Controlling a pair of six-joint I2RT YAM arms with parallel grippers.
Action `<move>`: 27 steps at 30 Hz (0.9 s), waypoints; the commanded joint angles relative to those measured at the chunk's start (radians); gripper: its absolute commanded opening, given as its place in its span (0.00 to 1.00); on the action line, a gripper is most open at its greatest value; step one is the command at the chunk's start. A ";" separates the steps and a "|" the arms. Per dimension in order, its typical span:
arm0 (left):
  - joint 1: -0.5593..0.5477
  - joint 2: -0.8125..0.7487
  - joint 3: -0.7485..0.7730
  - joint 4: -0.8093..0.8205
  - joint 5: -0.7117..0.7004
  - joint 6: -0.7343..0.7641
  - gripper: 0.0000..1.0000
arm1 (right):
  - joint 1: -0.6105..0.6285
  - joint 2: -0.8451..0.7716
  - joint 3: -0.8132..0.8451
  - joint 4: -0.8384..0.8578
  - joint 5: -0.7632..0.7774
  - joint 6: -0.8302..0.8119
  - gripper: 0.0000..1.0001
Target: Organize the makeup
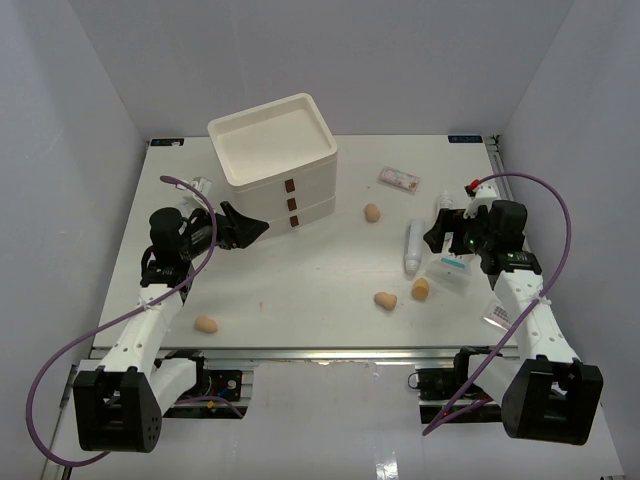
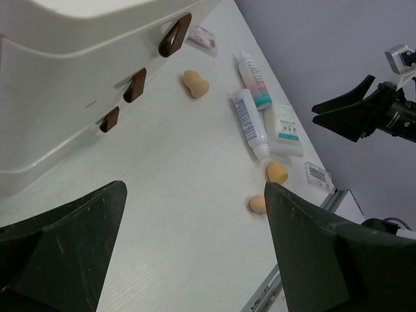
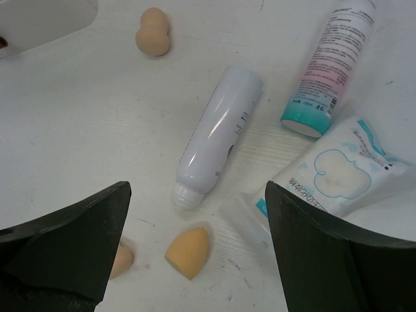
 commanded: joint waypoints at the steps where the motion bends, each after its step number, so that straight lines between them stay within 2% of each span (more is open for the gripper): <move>1: 0.000 -0.026 0.025 0.007 0.002 0.007 0.98 | -0.001 -0.012 0.034 0.046 -0.249 -0.090 0.90; 5: 0.000 -0.029 0.027 -0.001 -0.010 0.017 0.98 | 0.040 0.029 0.061 0.037 -0.603 -0.251 0.90; 9: 0.000 -0.031 0.028 -0.012 -0.029 0.027 0.98 | 0.191 0.124 0.172 -0.049 -0.597 -0.371 0.90; 11: 0.001 -0.035 0.030 -0.020 -0.044 0.035 0.98 | 0.273 0.163 0.216 -0.072 -0.561 -0.396 0.90; 15: 0.000 -0.041 0.035 -0.036 -0.071 0.051 0.98 | 0.436 0.282 0.313 -0.007 -0.404 -0.302 0.90; 18: 0.001 -0.049 0.037 -0.052 -0.098 0.064 0.98 | 0.533 0.383 0.399 0.071 -0.268 -0.162 0.92; 23: 0.000 -0.069 0.040 -0.079 -0.163 0.083 0.98 | 0.680 0.574 0.628 0.089 0.042 0.091 0.94; 27: 0.000 -0.078 0.045 -0.095 -0.207 0.090 0.98 | 0.744 0.697 0.759 0.094 0.165 0.267 0.96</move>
